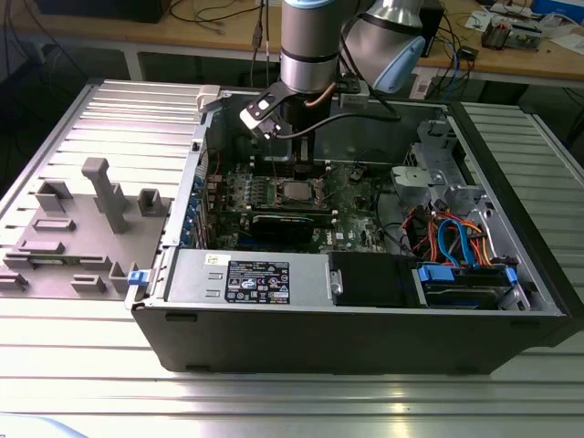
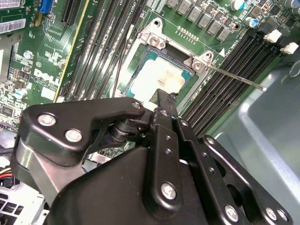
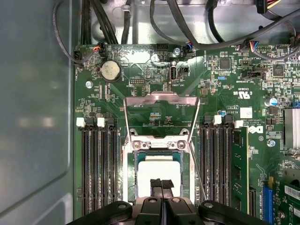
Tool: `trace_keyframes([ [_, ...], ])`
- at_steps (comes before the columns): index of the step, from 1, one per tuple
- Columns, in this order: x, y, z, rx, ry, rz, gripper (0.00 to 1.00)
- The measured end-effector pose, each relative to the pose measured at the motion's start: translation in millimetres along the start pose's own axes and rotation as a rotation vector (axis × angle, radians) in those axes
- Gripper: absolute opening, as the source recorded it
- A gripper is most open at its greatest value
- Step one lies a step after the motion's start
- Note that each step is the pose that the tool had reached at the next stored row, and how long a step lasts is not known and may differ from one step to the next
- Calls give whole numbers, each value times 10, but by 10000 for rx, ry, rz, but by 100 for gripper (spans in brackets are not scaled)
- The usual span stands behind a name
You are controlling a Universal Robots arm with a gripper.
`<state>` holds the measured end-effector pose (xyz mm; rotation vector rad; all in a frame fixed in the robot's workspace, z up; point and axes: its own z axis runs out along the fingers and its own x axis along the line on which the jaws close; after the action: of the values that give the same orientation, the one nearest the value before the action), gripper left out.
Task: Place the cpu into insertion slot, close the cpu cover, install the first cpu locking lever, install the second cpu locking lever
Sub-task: 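Close the cpu cover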
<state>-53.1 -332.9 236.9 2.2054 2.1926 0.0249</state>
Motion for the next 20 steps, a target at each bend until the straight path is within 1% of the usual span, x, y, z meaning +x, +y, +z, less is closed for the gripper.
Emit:
trace_keyframes([
  [5,0,1,-31,0,-1,-1,11],
  [8,0,3,-37,-1,0,-2,11],
  [10,-1,13,-39,22,-11,-2,11],
  [11,0,28,-38,60,-11,-1,11],
  [13,-1,39,-38,92,-11,-3,11],
  [20,0,44,-42,98,-9,-2,11],
])
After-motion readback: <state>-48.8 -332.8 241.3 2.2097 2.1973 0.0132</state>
